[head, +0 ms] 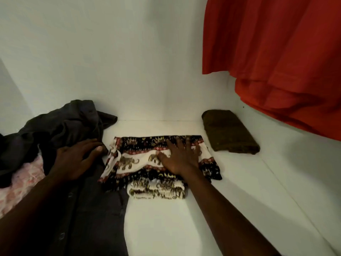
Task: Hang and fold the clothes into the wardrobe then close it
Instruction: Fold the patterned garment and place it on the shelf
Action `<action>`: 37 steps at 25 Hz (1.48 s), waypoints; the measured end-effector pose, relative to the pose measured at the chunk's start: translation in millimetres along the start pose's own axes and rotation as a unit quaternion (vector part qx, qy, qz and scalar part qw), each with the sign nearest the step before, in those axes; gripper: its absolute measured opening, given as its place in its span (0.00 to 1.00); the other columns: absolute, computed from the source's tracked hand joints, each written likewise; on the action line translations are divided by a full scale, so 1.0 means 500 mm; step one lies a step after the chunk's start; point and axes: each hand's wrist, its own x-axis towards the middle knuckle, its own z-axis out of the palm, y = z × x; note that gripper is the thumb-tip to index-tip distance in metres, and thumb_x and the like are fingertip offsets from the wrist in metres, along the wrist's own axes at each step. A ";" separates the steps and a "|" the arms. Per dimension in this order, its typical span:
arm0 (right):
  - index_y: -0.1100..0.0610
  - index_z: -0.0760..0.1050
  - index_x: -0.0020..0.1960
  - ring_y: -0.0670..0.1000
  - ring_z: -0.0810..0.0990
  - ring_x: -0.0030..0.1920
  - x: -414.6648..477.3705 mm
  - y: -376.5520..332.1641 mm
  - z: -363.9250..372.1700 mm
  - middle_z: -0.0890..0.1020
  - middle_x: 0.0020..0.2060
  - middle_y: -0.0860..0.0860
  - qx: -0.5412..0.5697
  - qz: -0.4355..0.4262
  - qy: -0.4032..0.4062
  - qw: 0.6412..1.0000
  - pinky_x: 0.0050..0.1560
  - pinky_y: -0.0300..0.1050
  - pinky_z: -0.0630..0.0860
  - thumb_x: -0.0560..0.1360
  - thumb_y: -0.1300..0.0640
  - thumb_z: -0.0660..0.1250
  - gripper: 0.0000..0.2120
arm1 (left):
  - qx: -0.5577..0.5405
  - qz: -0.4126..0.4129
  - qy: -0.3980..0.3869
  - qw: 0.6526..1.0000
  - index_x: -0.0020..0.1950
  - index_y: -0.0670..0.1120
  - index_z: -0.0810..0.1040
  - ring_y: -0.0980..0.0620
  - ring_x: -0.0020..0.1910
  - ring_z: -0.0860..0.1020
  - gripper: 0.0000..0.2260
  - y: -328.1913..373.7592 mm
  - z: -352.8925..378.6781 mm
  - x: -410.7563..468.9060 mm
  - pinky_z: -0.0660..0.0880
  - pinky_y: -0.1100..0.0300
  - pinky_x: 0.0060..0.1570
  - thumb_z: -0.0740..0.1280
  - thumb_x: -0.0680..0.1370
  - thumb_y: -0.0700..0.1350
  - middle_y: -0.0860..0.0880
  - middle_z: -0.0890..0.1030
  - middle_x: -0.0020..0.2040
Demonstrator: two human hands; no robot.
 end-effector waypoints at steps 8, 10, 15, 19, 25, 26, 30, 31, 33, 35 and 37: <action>0.40 0.47 0.82 0.62 0.41 0.82 0.185 -0.002 -0.020 0.46 0.83 0.51 -0.028 0.061 0.002 0.998 0.76 0.72 0.38 0.76 0.23 0.44 0.40 | 0.066 0.040 -0.017 0.997 0.76 0.56 0.71 0.56 0.80 0.61 0.46 0.005 0.011 -0.006 0.58 0.45 0.71 0.41 0.70 0.80 0.55 0.69 0.79; 0.40 0.47 0.82 0.62 0.41 0.82 0.204 0.000 -0.026 0.46 0.83 0.51 -0.030 0.067 0.005 0.997 0.76 0.72 0.38 0.75 0.23 0.44 0.40 | 0.075 0.046 -0.010 0.996 0.76 0.57 0.70 0.57 0.81 0.60 0.43 0.004 0.016 -0.002 0.58 0.46 0.71 0.42 0.71 0.78 0.56 0.68 0.79; 0.39 0.48 0.82 0.60 0.41 0.82 0.219 -0.002 -0.035 0.47 0.83 0.50 -0.025 0.076 0.010 0.997 0.76 0.72 0.38 0.75 0.22 0.45 0.40 | 0.042 0.057 -0.008 0.997 0.76 0.56 0.69 0.56 0.81 0.60 0.43 0.002 0.017 -0.003 0.57 0.46 0.71 0.43 0.71 0.77 0.55 0.68 0.79; 0.38 0.48 0.82 0.59 0.41 0.82 0.237 -0.009 -0.031 0.47 0.83 0.49 -0.024 0.081 0.014 0.996 0.76 0.73 0.39 0.75 0.22 0.45 0.40 | 0.033 0.059 -0.005 0.998 0.79 0.55 0.66 0.56 0.82 0.57 0.45 0.001 0.017 -0.009 0.55 0.47 0.72 0.39 0.71 0.77 0.55 0.65 0.81; 0.42 0.57 0.81 0.61 0.51 0.81 0.269 -0.014 -0.016 0.56 0.82 0.54 -0.013 0.067 0.038 0.997 0.76 0.72 0.45 0.77 0.25 0.48 0.38 | 0.027 0.072 -0.014 0.997 0.78 0.54 0.66 0.54 0.81 0.58 0.42 -0.002 0.025 -0.003 0.54 0.47 0.71 0.42 0.73 0.75 0.54 0.66 0.81; 0.44 0.62 0.79 0.61 0.58 0.80 0.261 -0.025 -0.023 0.62 0.80 0.56 -0.021 0.063 0.074 0.995 0.77 0.70 0.49 0.78 0.28 0.49 0.35 | 0.026 0.074 -0.016 0.997 0.78 0.53 0.67 0.54 0.81 0.58 0.41 -0.006 0.024 -0.002 0.54 0.47 0.71 0.43 0.74 0.75 0.53 0.66 0.80; 0.52 0.80 0.62 0.59 0.78 0.61 0.164 -0.127 -0.019 0.81 0.59 0.54 0.053 -0.025 0.334 0.941 0.64 0.58 0.71 0.82 0.42 0.54 0.21 | 0.019 0.059 -0.024 0.998 0.77 0.53 0.67 0.52 0.81 0.58 0.35 -0.010 0.026 -0.008 0.54 0.46 0.72 0.49 0.78 0.73 0.53 0.65 0.81; 0.52 0.81 0.60 0.57 0.79 0.58 0.129 -0.170 -0.005 0.82 0.56 0.53 0.110 -0.062 0.365 0.923 0.61 0.56 0.73 0.82 0.45 0.56 0.18 | -0.012 0.048 -0.043 0.998 0.75 0.53 0.70 0.52 0.81 0.59 0.32 -0.003 0.022 -0.004 0.55 0.46 0.72 0.53 0.79 0.71 0.53 0.67 0.79; 0.53 0.82 0.56 0.52 0.78 0.55 0.068 -0.270 0.028 0.82 0.53 0.51 0.216 -0.143 0.368 0.893 0.54 0.53 0.76 0.82 0.51 0.62 0.11 | -0.151 0.016 -0.078 0.985 0.63 0.53 0.79 0.50 0.73 0.71 0.22 0.004 -0.014 -0.001 0.65 0.50 0.69 0.62 0.78 0.66 0.54 0.78 0.67; 0.54 0.82 0.53 0.48 0.80 0.52 0.012 -0.385 0.049 0.81 0.50 0.48 0.316 -0.213 0.327 0.865 0.50 0.46 0.77 0.80 0.57 0.66 0.07 | -0.214 0.027 -0.040 0.976 0.50 0.51 0.81 0.49 0.61 0.79 0.14 -0.008 -0.077 -0.028 0.76 0.52 0.59 0.65 0.75 0.60 0.54 0.81 0.55; 0.54 0.83 0.52 0.44 0.81 0.51 -0.019 -0.462 0.052 0.83 0.48 0.46 0.382 -0.232 0.299 0.843 0.51 0.41 0.77 0.79 0.61 0.67 0.07 | -0.159 0.051 0.034 0.985 0.57 0.54 0.80 0.49 0.67 0.74 0.14 -0.022 -0.125 -0.063 0.72 0.49 0.66 0.65 0.75 0.56 0.53 0.77 0.65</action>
